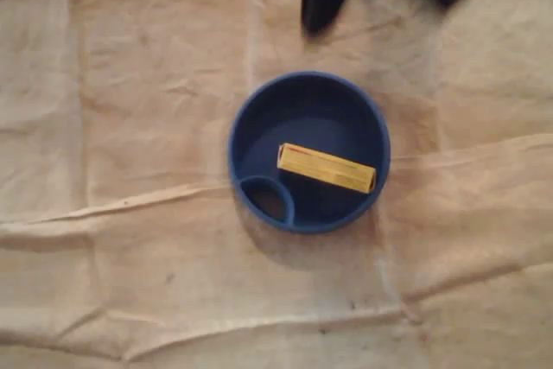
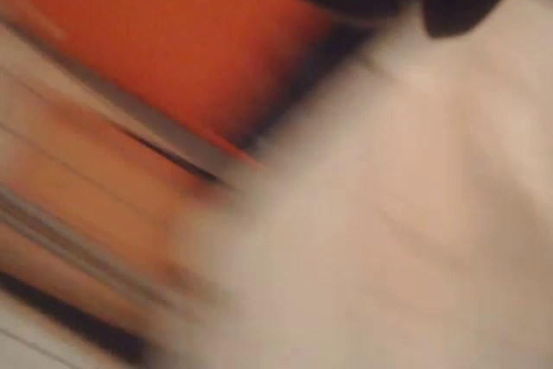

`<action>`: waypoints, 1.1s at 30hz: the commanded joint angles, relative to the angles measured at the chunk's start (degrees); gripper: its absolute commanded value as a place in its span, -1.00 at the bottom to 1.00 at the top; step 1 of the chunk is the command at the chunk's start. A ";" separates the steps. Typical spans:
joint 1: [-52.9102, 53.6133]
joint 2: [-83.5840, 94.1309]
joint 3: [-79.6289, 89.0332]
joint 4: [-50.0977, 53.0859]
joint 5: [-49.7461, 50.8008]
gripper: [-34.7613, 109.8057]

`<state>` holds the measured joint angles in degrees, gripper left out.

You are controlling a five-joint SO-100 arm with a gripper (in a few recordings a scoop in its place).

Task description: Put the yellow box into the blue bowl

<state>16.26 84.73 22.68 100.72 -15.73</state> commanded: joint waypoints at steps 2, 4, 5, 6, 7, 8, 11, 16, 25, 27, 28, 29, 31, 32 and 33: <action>-0.35 13.80 -2.11 0.26 0.62 -0.52; -0.44 16.52 -2.11 0.26 0.70 -0.52; -0.44 17.49 -2.11 0.26 0.70 -0.52; -0.44 18.46 -2.02 0.26 0.70 -0.52; -0.44 19.42 -2.02 0.26 0.70 -0.52; -0.44 20.48 -2.02 0.26 0.70 -0.52; -0.44 24.08 -2.02 0.26 0.70 -0.52; -0.53 30.41 -2.02 0.26 0.79 -0.52; -6.42 48.08 13.27 0.26 0.70 -0.52; -8.70 53.96 19.86 0.09 0.70 -0.52; -9.84 56.87 23.29 0.00 0.62 -0.52; -10.99 59.85 26.72 0.00 0.62 -0.52; -12.92 65.21 33.40 -0.09 0.62 -0.52; -13.71 67.59 36.65 -0.09 0.62 -0.52; -14.24 69.87 39.90 -0.09 0.62 -0.52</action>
<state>4.31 148.80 53.09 100.99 -15.73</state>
